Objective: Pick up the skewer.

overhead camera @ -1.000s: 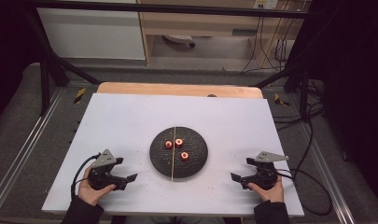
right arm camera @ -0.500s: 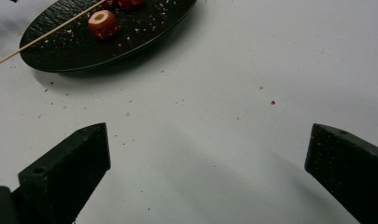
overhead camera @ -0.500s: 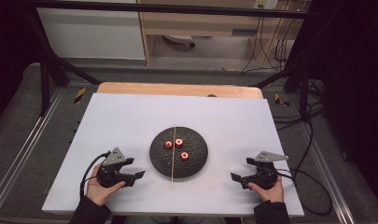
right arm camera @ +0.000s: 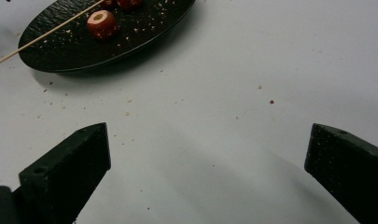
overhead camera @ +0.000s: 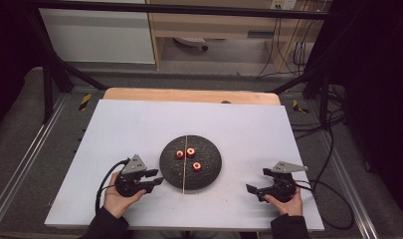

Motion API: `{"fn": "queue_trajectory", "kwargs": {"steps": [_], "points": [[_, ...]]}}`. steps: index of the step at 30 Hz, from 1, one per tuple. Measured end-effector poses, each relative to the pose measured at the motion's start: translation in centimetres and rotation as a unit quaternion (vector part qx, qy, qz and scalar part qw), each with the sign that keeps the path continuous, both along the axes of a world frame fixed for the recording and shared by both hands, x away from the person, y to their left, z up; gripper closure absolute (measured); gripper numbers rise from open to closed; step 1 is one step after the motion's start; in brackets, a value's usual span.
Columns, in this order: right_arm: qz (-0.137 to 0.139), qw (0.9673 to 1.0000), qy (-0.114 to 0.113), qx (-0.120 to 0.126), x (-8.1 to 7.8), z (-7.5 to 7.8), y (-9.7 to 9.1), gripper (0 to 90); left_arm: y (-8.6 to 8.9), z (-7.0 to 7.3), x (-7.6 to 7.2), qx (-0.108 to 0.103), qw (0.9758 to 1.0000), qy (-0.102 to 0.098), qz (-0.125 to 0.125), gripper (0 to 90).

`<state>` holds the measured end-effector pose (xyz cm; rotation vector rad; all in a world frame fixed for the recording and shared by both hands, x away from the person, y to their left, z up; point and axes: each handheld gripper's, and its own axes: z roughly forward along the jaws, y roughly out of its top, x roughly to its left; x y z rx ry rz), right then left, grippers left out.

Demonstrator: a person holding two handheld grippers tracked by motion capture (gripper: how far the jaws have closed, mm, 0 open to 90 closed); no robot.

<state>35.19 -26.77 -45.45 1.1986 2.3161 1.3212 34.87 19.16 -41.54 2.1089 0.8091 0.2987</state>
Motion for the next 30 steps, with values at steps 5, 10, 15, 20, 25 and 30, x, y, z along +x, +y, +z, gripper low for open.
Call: {"fn": "queue_trajectory", "kwargs": {"steps": [5,10,15,20,25,30], "points": [[0.0,1.0,0.0,-0.001,0.0,0.0,0.0,1.1,-1.4,0.2,0.1,-0.001,0.9999,0.002,-0.013,72.5],[0.0,1.0,0.0,0.0,0.0,0.0,0.0,1.1,-2.5,0.1,0.2,-0.004,0.9998,0.006,-0.021,78.3],[-0.001,1.0,-0.001,-0.001,0.0,0.0,0.0,1.1,-4.2,0.1,0.4,0.002,0.9993,0.009,-0.036,85.3],[-0.001,1.0,0.0,-0.001,0.0,0.0,0.0,1.1,-5.5,-0.2,0.6,0.002,0.9987,0.016,-0.047,89.6],[-0.001,1.0,0.0,-0.002,0.0,0.0,0.0,1.1,-6.8,-0.6,0.7,0.007,0.9981,0.021,-0.057,89.7],[0.0,1.0,-0.001,-0.002,0.0,0.0,0.0,1.1,-8.1,-1.1,0.8,0.017,0.997,0.028,-0.069,89.8]]}}
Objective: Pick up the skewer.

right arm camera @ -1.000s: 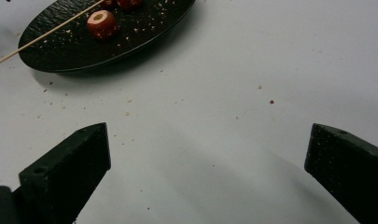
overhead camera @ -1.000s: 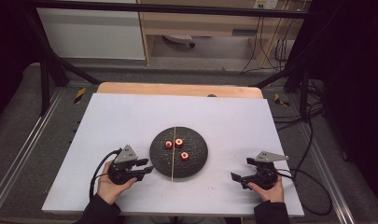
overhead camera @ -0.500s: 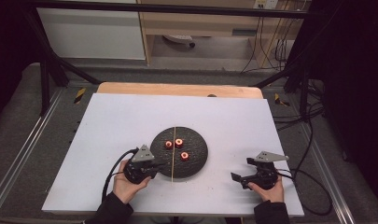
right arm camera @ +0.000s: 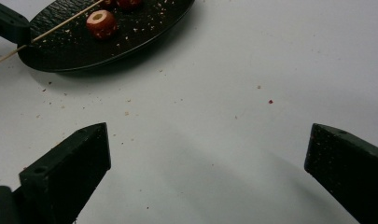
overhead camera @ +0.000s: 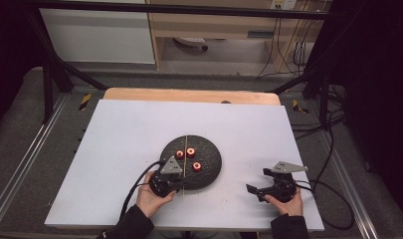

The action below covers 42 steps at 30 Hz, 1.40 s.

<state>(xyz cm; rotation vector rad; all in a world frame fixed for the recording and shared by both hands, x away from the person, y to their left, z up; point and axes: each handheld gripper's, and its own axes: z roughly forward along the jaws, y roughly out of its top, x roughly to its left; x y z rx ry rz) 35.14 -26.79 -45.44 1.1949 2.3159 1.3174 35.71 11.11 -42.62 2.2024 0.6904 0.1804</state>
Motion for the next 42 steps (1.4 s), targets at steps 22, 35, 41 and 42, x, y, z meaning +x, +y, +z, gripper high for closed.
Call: {"fn": "queue_trajectory", "kwargs": {"steps": [22,35,41,42], "points": [[-0.001,1.0,0.001,0.002,0.0,0.0,0.0,1.1,2.0,-0.3,-0.3,0.029,0.9995,0.001,0.015,89.9],[0.0,1.0,0.001,0.0,0.0,-0.1,0.1,1.1,3.7,0.1,0.1,0.031,0.9985,-0.007,0.045,89.8],[-0.002,1.0,0.001,0.003,0.0,0.0,0.0,1.1,3.8,1.5,0.4,0.024,0.9973,-0.018,0.067,77.0],[-0.002,1.0,0.002,0.003,0.0,0.0,0.1,1.1,3.7,2.0,0.8,0.031,0.9961,-0.018,0.081,72.1]]}}
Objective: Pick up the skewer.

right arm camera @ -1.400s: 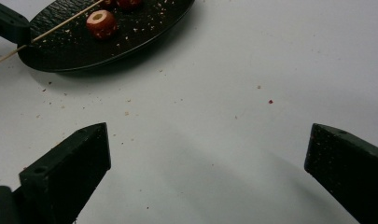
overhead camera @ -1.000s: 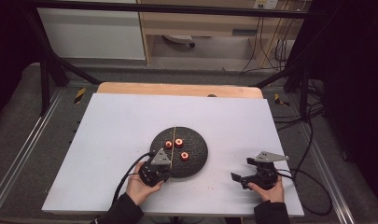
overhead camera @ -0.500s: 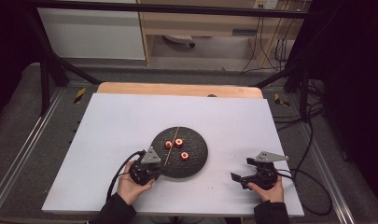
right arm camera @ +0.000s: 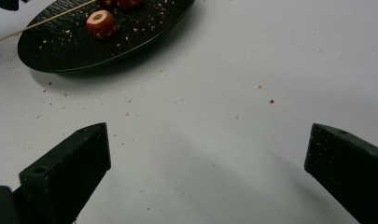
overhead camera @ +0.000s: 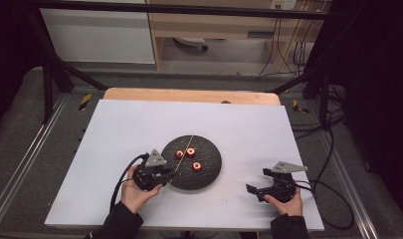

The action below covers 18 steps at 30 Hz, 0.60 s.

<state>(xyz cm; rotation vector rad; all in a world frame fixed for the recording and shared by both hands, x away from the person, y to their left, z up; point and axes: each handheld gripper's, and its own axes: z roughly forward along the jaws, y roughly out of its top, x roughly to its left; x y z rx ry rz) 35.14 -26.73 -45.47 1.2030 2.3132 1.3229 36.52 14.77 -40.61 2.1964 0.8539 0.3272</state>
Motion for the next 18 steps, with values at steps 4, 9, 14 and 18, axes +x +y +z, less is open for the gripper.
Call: {"fn": "queue_trajectory", "kwargs": {"steps": [4,9,14,18], "points": [[0.0,1.0,0.001,0.001,0.0,0.0,0.0,1.1,-0.4,0.4,0.8,0.018,0.9996,0.01,0.02,55.4],[0.001,1.0,0.0,0.001,0.0,0.0,0.0,1.1,-1.6,0.3,2.0,0.04,0.998,0.032,0.036,47.3],[0.002,1.0,0.001,0.001,0.0,0.0,0.0,1.1,-2.9,-0.3,2.8,0.055,0.9965,0.037,0.05,47.9],[0.002,1.0,0.002,0.003,0.0,0.0,0.0,1.1,-3.4,-0.7,3.3,0.067,0.9947,0.049,0.061,52.5]]}}
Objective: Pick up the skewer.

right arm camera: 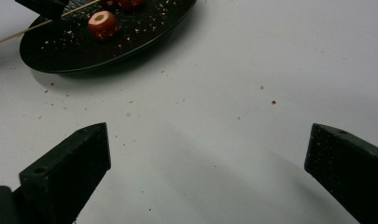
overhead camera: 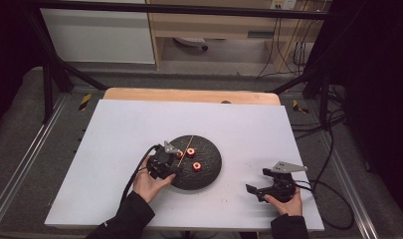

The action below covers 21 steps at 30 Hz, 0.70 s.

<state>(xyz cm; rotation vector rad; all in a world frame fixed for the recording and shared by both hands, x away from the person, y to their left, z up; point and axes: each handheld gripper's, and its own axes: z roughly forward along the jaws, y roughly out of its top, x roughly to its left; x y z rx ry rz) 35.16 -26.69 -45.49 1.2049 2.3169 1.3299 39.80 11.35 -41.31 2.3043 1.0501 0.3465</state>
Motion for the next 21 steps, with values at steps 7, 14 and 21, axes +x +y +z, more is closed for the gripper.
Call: {"fn": "queue_trajectory", "kwargs": {"steps": [7,14,21], "points": [[0.001,1.0,0.0,0.0,0.0,0.01,-0.01,1.1,-0.58,-0.16,-0.04,0.013,0.9999,0.011,0.004,69.4],[0.001,1.0,0.001,0.001,0.01,0.01,0.0,1.1,-0.84,-0.35,-0.22,0.014,0.9995,0.02,0.021,78.1],[0.0,1.0,0.0,0.001,0.01,0.01,-0.01,1.1,-0.98,-0.65,-0.16,0.014,0.9989,0.025,0.036,81.0]]}}
